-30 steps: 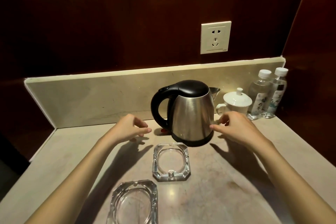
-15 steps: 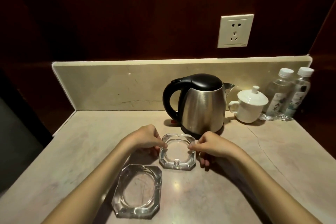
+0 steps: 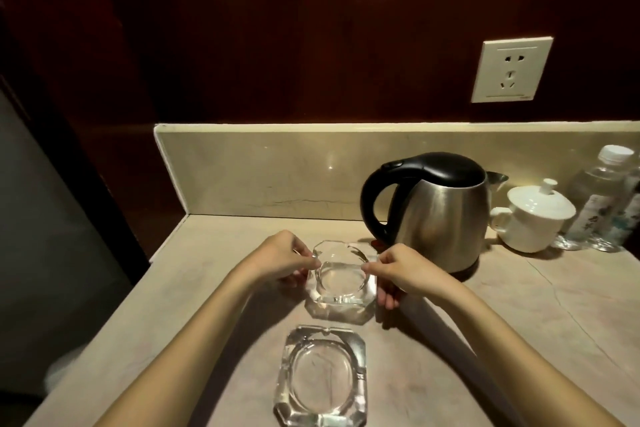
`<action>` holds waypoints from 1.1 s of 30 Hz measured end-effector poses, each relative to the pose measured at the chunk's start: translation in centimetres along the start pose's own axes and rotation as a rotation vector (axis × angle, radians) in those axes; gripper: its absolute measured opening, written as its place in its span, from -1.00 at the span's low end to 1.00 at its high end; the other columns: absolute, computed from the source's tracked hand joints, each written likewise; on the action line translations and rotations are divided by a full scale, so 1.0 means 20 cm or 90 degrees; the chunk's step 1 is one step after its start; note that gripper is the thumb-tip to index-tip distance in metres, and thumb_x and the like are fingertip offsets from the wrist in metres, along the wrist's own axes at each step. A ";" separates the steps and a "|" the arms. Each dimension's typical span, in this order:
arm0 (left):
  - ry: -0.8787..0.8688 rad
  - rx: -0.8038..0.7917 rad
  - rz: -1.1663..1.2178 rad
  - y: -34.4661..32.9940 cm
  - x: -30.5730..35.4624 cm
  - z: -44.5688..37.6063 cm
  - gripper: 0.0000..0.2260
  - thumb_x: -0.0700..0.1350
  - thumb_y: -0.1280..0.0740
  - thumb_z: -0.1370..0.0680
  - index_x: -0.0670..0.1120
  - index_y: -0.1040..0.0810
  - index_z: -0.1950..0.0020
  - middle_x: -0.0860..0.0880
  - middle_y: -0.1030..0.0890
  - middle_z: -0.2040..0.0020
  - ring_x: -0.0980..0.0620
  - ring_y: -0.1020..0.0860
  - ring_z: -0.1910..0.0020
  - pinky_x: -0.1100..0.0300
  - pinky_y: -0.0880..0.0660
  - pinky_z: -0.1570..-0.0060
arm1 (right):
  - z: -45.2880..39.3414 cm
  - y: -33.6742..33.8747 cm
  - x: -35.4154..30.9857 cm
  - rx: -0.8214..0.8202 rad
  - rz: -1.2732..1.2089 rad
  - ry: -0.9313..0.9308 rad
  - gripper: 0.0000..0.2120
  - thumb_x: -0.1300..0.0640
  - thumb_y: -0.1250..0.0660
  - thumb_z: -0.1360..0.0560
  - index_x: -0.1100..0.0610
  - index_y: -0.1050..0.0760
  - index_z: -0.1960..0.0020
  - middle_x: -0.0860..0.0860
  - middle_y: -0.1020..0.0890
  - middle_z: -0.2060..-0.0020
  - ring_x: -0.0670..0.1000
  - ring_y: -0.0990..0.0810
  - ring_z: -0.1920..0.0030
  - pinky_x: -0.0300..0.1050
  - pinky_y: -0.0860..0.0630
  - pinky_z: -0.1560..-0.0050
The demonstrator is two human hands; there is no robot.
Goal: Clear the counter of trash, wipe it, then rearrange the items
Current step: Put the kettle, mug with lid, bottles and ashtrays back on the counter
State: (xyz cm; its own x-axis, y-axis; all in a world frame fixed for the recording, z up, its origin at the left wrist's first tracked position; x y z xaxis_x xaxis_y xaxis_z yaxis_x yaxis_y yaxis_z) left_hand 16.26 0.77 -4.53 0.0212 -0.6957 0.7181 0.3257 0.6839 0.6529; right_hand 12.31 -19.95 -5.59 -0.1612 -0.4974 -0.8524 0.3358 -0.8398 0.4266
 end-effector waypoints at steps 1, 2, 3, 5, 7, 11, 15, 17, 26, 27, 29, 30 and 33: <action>-0.001 0.014 -0.003 0.05 -0.03 0.00 -0.86 -0.11 -0.46 -0.46 -0.20 -0.68 0.15 -0.03 -0.56 0.39 0.11 -0.49 0.46 0.27 -0.48 0.40 | -0.04 -0.03 -0.04 0.000 -0.005 0.005 -0.68 0.13 -0.21 -0.61 0.28 -0.46 0.25 0.10 -0.58 0.53 -0.01 -0.54 0.56 -0.22 -0.48 0.51; 0.003 0.027 -0.004 0.11 -0.07 0.00 -0.88 -0.11 -0.46 -0.46 -0.17 -0.68 0.17 -0.02 -0.56 0.40 0.11 -0.49 0.46 0.26 -0.49 0.40 | -0.08 -0.07 -0.08 -0.004 -0.014 0.010 -0.69 0.14 -0.21 -0.61 0.28 -0.46 0.24 0.09 -0.58 0.54 -0.02 -0.54 0.57 -0.22 -0.48 0.51; 0.009 0.036 0.001 0.16 -0.10 0.01 -0.90 -0.13 -0.46 -0.46 -0.16 -0.68 0.18 -0.01 -0.55 0.41 0.14 -0.49 0.48 0.28 -0.48 0.44 | -0.12 -0.12 -0.11 -0.010 -0.023 0.013 -0.70 0.14 -0.21 -0.61 0.29 -0.47 0.23 0.08 -0.57 0.55 -0.02 -0.54 0.57 -0.23 -0.47 0.52; 0.025 0.056 0.020 0.27 -0.19 0.02 -0.91 -0.18 -0.46 -0.46 -0.20 -0.67 0.15 -0.03 -0.55 0.42 0.19 -0.48 0.57 0.32 -0.43 0.54 | -0.20 -0.21 -0.19 -0.026 -0.039 0.012 -0.70 0.15 -0.20 -0.62 0.30 -0.48 0.21 0.08 -0.57 0.56 -0.04 -0.53 0.59 -0.26 -0.46 0.54; 0.040 0.078 0.022 0.36 -0.28 0.03 -0.94 -0.20 -0.47 -0.46 -0.20 -0.68 0.15 -0.04 -0.57 0.40 0.21 -0.48 0.59 0.34 -0.42 0.55 | -0.29 -0.32 -0.26 -0.038 -0.046 0.008 -0.71 0.16 -0.20 -0.62 0.31 -0.48 0.20 0.08 -0.56 0.56 -0.05 -0.53 0.60 -0.27 -0.46 0.55; 0.070 0.113 -0.012 0.51 -0.49 0.02 -0.93 -0.13 -0.49 -0.43 -0.13 -0.70 0.17 -0.08 -0.63 0.33 0.10 -0.50 0.44 0.18 -0.52 0.28 | -0.43 -0.51 -0.36 -0.065 -0.048 0.005 -0.69 0.17 -0.19 -0.63 0.32 -0.48 0.21 0.05 -0.55 0.60 -0.06 -0.52 0.61 -0.26 -0.47 0.56; 0.085 0.134 -0.052 0.61 -0.63 0.03 -0.87 -0.07 -0.49 -0.44 -0.13 -0.69 0.14 -0.07 -0.64 0.29 0.20 -0.49 0.49 0.40 -0.39 0.45 | -0.54 -0.67 -0.42 -0.083 -0.044 -0.011 -0.69 0.19 -0.19 -0.62 0.40 -0.49 0.17 0.06 -0.55 0.62 -0.05 -0.52 0.62 -0.25 -0.48 0.56; 0.091 0.133 -0.049 0.63 -0.68 0.03 -0.88 -0.08 -0.48 -0.45 -0.12 -0.66 0.15 -0.04 -0.60 0.29 0.26 -0.50 0.55 0.45 -0.35 0.55 | -0.58 -0.72 -0.44 -0.087 -0.048 -0.017 -0.70 0.21 -0.21 -0.61 0.47 -0.51 0.09 0.09 -0.55 0.61 -0.03 -0.53 0.61 -0.23 -0.49 0.56; 0.089 0.151 -0.049 0.74 -0.82 0.08 -0.70 0.03 -0.47 -0.43 -0.08 -0.61 -0.08 0.00 -0.66 0.24 0.15 -0.57 0.35 0.33 -0.45 0.35 | -0.71 -0.79 -0.49 -0.102 -0.061 -0.034 -0.75 0.20 -0.22 -0.61 0.34 -0.51 0.16 0.09 -0.57 0.59 -0.05 -0.55 0.60 -0.27 -0.50 0.53; 0.093 0.141 -0.026 0.76 -0.84 0.11 -0.69 0.02 -0.46 -0.44 -0.09 -0.57 -0.11 -0.01 -0.67 0.24 0.12 -0.59 0.36 0.29 -0.50 0.34 | -0.73 -0.80 -0.50 -0.103 -0.062 -0.033 -0.75 0.21 -0.22 -0.61 0.34 -0.51 0.17 0.09 -0.57 0.59 -0.05 -0.55 0.60 -0.27 -0.51 0.53; 0.094 0.117 0.014 0.78 -0.84 0.16 -0.68 -0.01 -0.46 -0.46 -0.08 -0.52 -0.15 -0.05 -0.68 0.21 0.05 -0.64 0.30 0.22 -0.57 0.32 | -0.77 -0.81 -0.53 -0.106 -0.071 -0.034 -0.75 0.23 -0.22 -0.60 0.34 -0.50 0.19 0.10 -0.56 0.59 -0.04 -0.55 0.60 -0.25 -0.52 0.53; 0.094 0.109 0.026 0.80 -0.83 0.18 -0.68 -0.01 -0.45 -0.47 -0.07 -0.50 -0.16 -0.07 -0.68 0.17 0.04 -0.65 0.26 0.22 -0.56 0.33 | -0.80 -0.82 -0.54 -0.108 -0.078 -0.035 -0.75 0.24 -0.22 -0.60 0.34 -0.50 0.20 0.11 -0.56 0.60 -0.04 -0.54 0.61 -0.24 -0.51 0.53; 0.088 0.095 0.031 0.82 -0.82 0.24 -0.71 -0.04 -0.45 -0.48 -0.10 -0.52 -0.13 -0.11 -0.66 0.11 0.08 -0.66 0.24 0.30 -0.53 0.36 | -0.85 -0.85 -0.60 -0.108 -0.076 -0.037 -0.72 0.25 -0.22 -0.60 0.34 -0.48 0.25 0.11 -0.54 0.62 -0.04 -0.50 0.64 -0.25 -0.48 0.56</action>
State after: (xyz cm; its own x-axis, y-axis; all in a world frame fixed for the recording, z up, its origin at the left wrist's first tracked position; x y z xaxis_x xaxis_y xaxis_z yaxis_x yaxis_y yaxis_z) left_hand 16.80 24.44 -4.39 0.1660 -0.6769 0.7171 0.1773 0.7358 0.6535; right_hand 24.37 3.98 -7.73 -0.2611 -0.4119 -0.8730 0.4611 -0.8478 0.2621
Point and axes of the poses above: each hand's wrist, its own z-axis away from the middle knuckle, its own y-axis out of the back of the hand, x = y × z, the point moved 3 cm from there along -z, towards the middle knuckle
